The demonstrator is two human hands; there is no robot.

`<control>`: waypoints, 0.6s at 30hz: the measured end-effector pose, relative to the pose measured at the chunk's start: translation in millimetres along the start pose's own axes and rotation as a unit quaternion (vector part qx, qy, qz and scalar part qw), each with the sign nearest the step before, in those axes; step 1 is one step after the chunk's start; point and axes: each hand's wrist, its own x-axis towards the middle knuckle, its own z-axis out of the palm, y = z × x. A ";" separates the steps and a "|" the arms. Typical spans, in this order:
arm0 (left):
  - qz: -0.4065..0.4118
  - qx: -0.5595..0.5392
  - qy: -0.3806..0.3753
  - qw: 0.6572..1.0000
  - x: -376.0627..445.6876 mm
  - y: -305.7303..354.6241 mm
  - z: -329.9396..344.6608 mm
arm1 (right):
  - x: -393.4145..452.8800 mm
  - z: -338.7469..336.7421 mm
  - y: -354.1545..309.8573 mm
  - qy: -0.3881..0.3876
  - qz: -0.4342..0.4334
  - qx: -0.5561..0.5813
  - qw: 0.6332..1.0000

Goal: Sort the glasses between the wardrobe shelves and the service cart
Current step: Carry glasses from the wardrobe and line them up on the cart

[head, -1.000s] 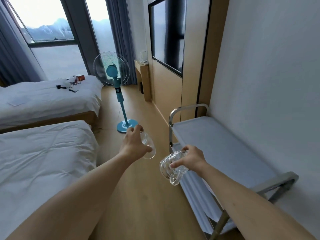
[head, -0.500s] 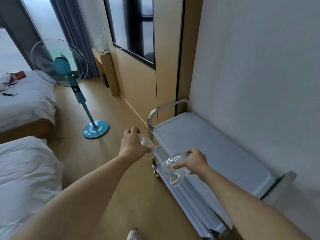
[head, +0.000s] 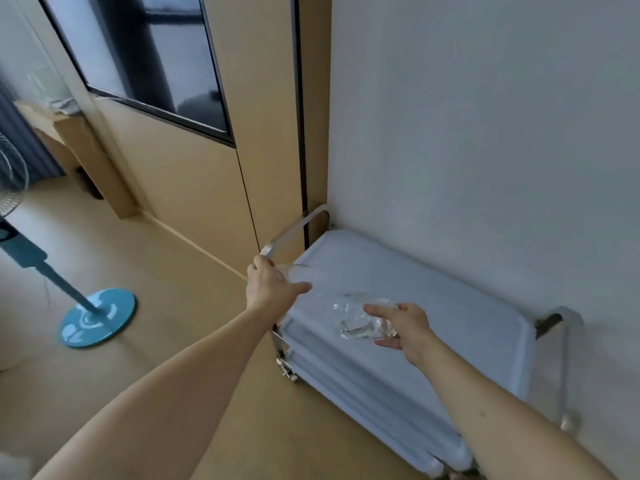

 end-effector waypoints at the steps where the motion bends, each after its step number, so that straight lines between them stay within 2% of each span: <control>1: -0.007 -0.006 -0.007 1.000 8.7 -2.5 1.6 | 2.4 5.0 -1.1 0.000 0.003 0.020 1.000; 8: -0.051 -0.069 -0.030 0.996 53.6 -17.3 15.0 | 17.4 30.5 -3.7 0.002 0.056 0.152 0.987; 12: -0.079 -0.115 -0.035 0.990 76.6 -17.9 22.6 | 30.9 36.8 -3.5 -0.004 0.074 0.242 0.968; 15: -0.122 -0.175 -0.050 0.976 91.8 -15.7 32.0 | 48.0 40.4 -0.2 -0.037 0.073 0.324 0.942; 18: -0.145 -0.225 -0.059 0.962 112.1 -13.6 45.6 | 73.2 44.4 1.7 -0.106 0.046 0.385 0.916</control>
